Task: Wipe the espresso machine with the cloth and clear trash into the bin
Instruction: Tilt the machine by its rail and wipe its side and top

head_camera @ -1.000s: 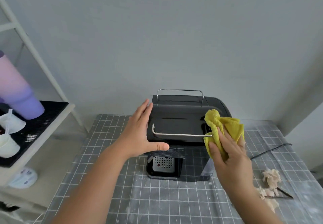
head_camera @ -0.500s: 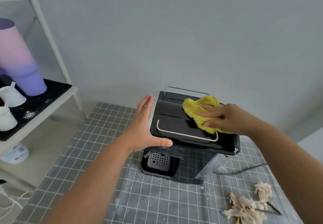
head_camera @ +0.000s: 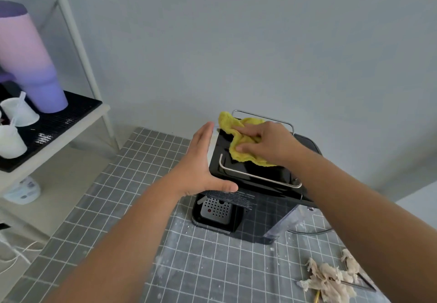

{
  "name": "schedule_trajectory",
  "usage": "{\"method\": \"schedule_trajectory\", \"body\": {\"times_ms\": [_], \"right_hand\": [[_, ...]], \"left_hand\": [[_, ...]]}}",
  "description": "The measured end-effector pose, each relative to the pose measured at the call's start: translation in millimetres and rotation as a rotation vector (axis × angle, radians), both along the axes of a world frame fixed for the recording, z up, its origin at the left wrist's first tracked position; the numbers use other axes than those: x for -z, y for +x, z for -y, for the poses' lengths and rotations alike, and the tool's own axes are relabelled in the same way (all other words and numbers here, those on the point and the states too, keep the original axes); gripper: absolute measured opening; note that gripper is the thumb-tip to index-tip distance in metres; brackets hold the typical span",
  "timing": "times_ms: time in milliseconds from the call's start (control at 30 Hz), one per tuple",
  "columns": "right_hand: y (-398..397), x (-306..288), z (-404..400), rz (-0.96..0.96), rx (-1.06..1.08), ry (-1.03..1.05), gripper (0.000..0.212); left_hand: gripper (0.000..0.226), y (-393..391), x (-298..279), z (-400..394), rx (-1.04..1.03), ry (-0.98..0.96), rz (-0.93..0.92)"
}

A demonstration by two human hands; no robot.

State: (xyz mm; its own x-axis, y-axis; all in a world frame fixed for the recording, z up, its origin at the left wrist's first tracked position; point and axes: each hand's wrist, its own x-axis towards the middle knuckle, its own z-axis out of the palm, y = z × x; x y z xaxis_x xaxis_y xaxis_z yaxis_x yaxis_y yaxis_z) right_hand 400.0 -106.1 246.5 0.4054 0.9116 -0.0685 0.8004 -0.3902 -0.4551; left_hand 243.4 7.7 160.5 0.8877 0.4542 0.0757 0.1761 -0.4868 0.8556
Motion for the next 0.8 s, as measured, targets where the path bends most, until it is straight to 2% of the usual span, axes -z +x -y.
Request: {"method": "schedule_trajectory", "body": {"times_ms": [67,133,233,467,600,733,800], "right_hand": [[6.6,-1.0,12.8,-0.046,-0.038,-0.106,0.065],[2.3,3.5,19.6,0.039,-0.127,-0.198,0.073],[-14.2,12.4,8.1,0.146,-0.13,-0.116,0.073],[0.7,1.7,-20.2,-0.122,0.065,-0.029,0.06],[-12.1,10.5,-29.5,-0.038,0.143,0.066,0.051],[-22.3,10.6,-36.4,0.064,0.062,-0.087,0.08],[-20.2,4.5,-36.0,0.084,0.05,-0.111,0.079]], "left_hand": [[0.15,-0.1,2.4,-0.1,-0.004,-0.007,-0.013],[0.151,-0.2,2.3,0.2,-0.002,0.006,-0.016],[0.151,0.5,0.7,-0.3,0.002,0.025,-0.005],[0.15,1.2,1.4,-2.0,0.002,0.004,-0.003],[0.149,0.6,2.0,-1.5,-0.001,-0.004,-0.002],[0.149,-0.4,0.1,0.3,-0.009,-0.027,0.003],[0.147,0.4,-1.3,1.2,-0.004,-0.028,0.006]]}}
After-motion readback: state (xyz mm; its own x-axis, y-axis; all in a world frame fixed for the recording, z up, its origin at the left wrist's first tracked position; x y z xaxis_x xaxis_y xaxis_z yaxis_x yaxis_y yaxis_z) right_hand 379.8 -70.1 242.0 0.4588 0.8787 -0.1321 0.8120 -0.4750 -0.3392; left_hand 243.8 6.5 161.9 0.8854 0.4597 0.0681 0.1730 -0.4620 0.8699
